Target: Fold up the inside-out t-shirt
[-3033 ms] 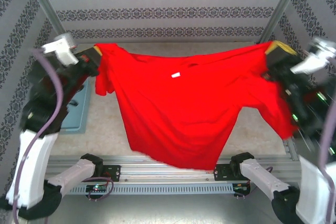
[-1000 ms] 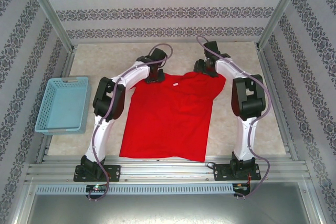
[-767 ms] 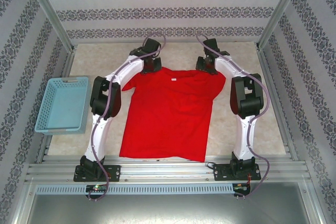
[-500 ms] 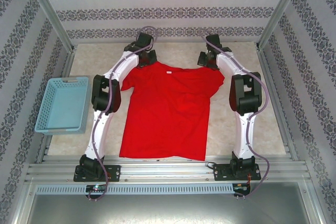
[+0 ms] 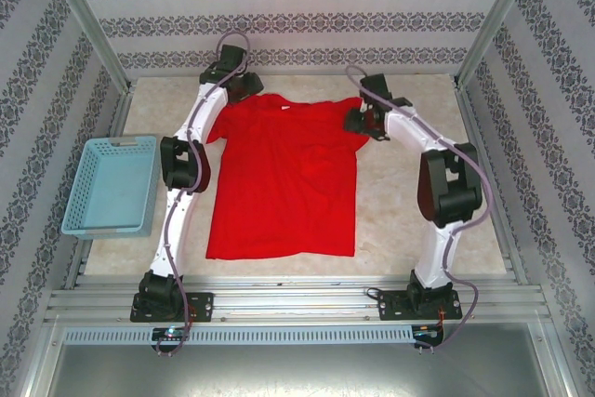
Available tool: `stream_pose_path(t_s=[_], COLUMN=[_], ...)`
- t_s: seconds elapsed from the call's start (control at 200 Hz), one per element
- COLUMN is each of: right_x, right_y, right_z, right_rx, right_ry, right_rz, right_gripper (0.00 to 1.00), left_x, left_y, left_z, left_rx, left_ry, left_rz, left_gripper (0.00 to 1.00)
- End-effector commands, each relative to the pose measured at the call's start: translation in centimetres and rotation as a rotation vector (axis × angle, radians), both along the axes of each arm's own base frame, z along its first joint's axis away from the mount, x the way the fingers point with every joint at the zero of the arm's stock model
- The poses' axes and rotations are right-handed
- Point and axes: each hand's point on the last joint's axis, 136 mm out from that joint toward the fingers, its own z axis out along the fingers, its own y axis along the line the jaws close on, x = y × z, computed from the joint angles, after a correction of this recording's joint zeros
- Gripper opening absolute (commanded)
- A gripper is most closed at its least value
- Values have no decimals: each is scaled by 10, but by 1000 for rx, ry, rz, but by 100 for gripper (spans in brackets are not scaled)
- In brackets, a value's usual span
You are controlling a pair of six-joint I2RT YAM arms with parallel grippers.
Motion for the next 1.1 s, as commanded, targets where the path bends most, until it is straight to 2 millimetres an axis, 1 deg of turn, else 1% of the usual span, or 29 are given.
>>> stream_pose_path(t_s=[0.0,0.055,0.115,0.18,0.24,0.34,0.43,0.565,0.625,0.739,0.854,0.919,0.974,1.034,1.094], right_x=[-43,-67,-88,-108,-118,-125,-122,-113,-111,-106,-98,-91,-82,-77,-74], right_y=[20,31,43,53,60,60,56,44,38,19,-4,-19,-24,-30,-31], right_z=[2,-5,-14,-26,-37,-54,-63,-76,-82,-95,-97,-95,-89,-81,-66], right_rx=[5,32,56,74,93,125,131,140,148,186,208,212,247,235,221], right_ry=[-5,21,52,87,120,177,195,225,243,268,264,255,233,225,196], right_rz=[45,58,69,73,62,26,-4,-63,-94,-180,-244,-277,-279,-291,-269], right_gripper=[56,56,57,58,59,60,64,67,67,67,66,66,66,66,67], left_x=[-44,-65,-90,-115,-137,-171,-197,-227,-237,-250,-255,-252,-251,-251,-255], left_y=[0,-3,-6,-12,-15,-10,-7,-7,-8,-17,-38,-53,-62,-68,-73], left_z=[39,45,46,40,32,13,-9,-42,-56,-75,-84,-83,-79,-69,-55], left_rx=[89,145,212,235,206,159,126,84,64,46,16,6,28,60,104], left_ry=[77,111,146,150,131,136,168,224,248,284,290,287,288,276,255], left_rz=[-56,-90,-112,-130,-131,-102,-81,-75,-76,-90,-121,-148,-170,-191,-219], left_gripper=[66,70,72,75,80,82,82,82,82,82,82,82,82,82,83])
